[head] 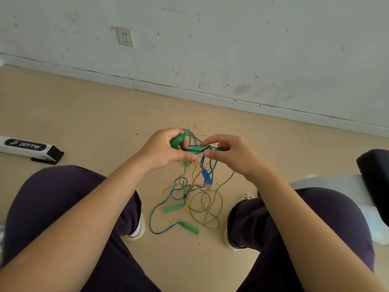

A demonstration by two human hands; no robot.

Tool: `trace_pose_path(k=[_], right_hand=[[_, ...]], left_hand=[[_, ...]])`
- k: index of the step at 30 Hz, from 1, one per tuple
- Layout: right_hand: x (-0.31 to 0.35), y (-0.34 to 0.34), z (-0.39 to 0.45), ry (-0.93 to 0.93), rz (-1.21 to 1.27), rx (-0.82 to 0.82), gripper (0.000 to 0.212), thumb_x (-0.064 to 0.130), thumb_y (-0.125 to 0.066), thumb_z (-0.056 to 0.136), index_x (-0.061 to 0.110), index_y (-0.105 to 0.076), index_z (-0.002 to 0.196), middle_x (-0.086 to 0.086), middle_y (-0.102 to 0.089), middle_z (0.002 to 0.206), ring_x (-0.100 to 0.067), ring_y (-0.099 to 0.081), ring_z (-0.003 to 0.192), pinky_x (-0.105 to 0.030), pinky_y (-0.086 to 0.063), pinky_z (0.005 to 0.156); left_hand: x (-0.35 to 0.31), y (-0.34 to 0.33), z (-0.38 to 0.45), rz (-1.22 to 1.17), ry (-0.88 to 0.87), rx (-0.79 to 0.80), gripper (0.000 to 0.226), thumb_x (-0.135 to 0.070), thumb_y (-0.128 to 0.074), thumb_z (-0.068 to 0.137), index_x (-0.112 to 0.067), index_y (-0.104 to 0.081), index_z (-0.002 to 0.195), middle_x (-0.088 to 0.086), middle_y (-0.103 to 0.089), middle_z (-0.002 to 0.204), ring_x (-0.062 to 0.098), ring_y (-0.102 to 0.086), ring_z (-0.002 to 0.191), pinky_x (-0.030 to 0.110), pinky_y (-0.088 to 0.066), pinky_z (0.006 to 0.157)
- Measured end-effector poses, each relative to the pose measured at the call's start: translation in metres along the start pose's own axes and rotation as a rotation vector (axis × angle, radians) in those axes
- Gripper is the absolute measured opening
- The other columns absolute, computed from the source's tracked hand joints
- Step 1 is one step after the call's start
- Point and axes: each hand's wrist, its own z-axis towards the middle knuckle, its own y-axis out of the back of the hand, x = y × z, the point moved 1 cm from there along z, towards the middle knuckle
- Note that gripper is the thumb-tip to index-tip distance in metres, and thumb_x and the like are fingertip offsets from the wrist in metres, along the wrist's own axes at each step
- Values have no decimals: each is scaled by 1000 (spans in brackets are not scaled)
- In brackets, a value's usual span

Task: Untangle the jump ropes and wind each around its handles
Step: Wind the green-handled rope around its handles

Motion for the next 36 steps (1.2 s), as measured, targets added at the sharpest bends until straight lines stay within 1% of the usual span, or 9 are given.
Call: trace_pose_path(k=[4,9,13,17,21,26,29,33,36], right_hand=[[-3,-2,2,-30,-101,-26,14,21,-79,81,21,-73,93,10,-48,63,-2,-38,54,-16,-34,56],[-8,1,6,-26,-101,-137,11,22,-79,81,20,-73,91,8,-42,62,-5,-35,54,-21,-32,55],[-9,-5,6,-3,-24,-104,15,20,-82,78,19,-74,91,3,-50,71,-9,-44,61,-24,-41,64],[-7,-10,4,37,-10,-63,16,15,-81,79,20,-73,92,4,-56,78,-1,-50,61,-20,-44,67],[-4,-6,4,10,98,-45,27,9,-71,86,21,-62,108,-10,-67,88,-5,-54,57,-22,-44,60],[-8,-5,5,-15,74,-68,33,-8,-54,84,21,-56,99,-8,-74,95,-13,-59,72,-37,-48,68],[-8,-2,5,-2,59,-58,42,-14,-44,80,22,-56,96,-7,-73,98,-12,-61,71,-29,-45,62],[-9,0,6,40,52,-61,32,-8,-62,84,23,-59,93,-8,-73,92,-13,-59,70,-39,-51,72],[-6,-1,6,33,71,-98,33,0,-73,82,25,-55,95,-1,-72,79,-11,-55,64,-36,-50,66]], left_hand=[[3,-2,1,87,2,-10,38,-21,-93,63,-6,-61,76,-4,-52,66,9,-41,59,27,-34,61],[7,-2,5,120,19,-65,27,-37,-89,67,-18,-73,77,16,-60,71,12,-48,64,29,-35,64],[6,-2,7,103,47,-66,20,-32,-84,76,-22,-72,89,-11,-69,75,-4,-59,63,14,-44,63],[2,-2,4,76,64,72,21,-21,-81,81,-31,-72,96,-16,-73,79,-13,-63,68,3,-42,62],[6,1,5,179,65,10,24,-20,-84,77,-38,-69,81,-23,-69,68,-12,-59,64,18,-47,71],[7,3,5,244,94,-65,26,-22,-86,74,-40,-68,77,-16,-71,75,8,-67,79,39,-51,85],[6,3,4,285,93,-77,26,-24,-86,74,-41,-67,76,-16,-71,79,12,-67,83,41,-53,86],[6,2,4,272,78,-75,24,-23,-86,74,-39,-69,79,-19,-68,72,3,-64,74,37,-52,83],[6,0,4,266,64,-59,22,-26,-87,73,-38,-70,82,-19,-68,71,-1,-61,70,35,-51,81]])
